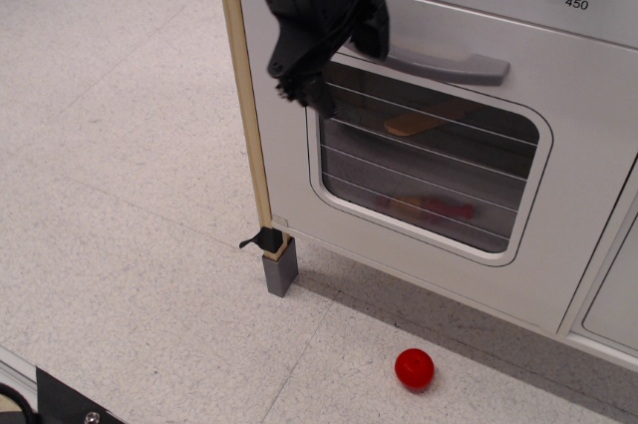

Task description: Open oven

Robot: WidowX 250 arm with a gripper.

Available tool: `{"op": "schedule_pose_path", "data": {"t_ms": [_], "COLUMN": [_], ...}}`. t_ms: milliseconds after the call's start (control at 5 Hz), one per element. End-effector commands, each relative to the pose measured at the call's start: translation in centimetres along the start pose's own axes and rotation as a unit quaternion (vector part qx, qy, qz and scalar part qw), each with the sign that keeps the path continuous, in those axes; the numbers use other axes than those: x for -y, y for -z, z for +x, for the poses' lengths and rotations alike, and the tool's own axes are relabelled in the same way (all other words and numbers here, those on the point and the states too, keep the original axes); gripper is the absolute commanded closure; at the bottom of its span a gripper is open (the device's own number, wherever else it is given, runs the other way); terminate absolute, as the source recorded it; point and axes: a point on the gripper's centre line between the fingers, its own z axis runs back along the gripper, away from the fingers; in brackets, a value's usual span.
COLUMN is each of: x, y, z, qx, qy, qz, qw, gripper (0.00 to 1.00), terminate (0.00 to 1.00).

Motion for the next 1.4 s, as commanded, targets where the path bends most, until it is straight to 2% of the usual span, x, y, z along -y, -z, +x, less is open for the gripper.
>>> {"op": "schedule_pose_path", "data": {"t_ms": [0, 200, 800, 1200], "x": [1.3, 1.7, 1.6, 0.2], "y": [0.2, 1.3, 2.7, 2.5], "z": [-0.7, -1.5, -1.9, -1.7], "qx": [-0.014, -0.022, -0.025, -0.029], "qy": [-0.044, -0.048, -0.073, -0.059], "qz": [-0.04, -0.024, -0.022, -0.003], "qw": [0.9981, 0.9983, 0.9968, 0.9978], "gripper": [0.0, 0.0, 0.0, 0.0], "terminate": [0.0, 0.0, 0.0, 0.0]}}
